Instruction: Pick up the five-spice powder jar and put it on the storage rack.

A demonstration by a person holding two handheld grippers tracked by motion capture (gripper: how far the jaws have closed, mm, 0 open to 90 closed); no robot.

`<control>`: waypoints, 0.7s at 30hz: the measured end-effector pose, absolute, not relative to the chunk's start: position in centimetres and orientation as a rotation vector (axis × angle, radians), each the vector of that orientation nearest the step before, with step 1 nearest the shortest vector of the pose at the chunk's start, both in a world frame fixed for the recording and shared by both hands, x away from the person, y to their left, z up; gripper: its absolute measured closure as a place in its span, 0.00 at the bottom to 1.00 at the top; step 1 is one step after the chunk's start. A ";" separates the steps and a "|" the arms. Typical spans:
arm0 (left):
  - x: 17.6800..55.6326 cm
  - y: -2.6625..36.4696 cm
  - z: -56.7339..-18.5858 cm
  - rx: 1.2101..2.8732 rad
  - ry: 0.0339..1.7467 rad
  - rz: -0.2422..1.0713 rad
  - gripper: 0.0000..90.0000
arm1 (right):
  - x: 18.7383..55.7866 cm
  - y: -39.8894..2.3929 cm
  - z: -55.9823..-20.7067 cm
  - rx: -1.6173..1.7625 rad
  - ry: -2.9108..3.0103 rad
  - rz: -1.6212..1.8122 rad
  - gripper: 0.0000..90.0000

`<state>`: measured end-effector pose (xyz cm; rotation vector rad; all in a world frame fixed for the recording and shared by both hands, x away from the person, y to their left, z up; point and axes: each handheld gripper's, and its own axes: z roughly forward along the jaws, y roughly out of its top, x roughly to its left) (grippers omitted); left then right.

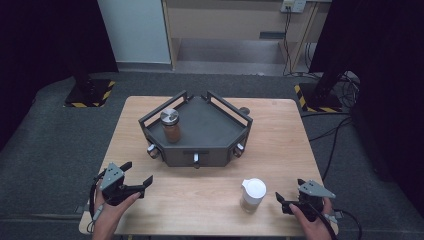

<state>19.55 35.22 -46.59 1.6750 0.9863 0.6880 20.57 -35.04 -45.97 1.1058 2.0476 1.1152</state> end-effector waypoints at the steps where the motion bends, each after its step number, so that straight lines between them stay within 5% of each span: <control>1: 19.5 35.2 -46.8 1.679 0.985 0.698 0.04 | 20.6 -35.0 -46.0 1.105 2.049 1.115 0.04; 21: 19.5 35.0 -47.1 1.706 0.991 0.727 0.05 | 20.6 -35.0 -46.0 1.104 2.052 1.111 0.04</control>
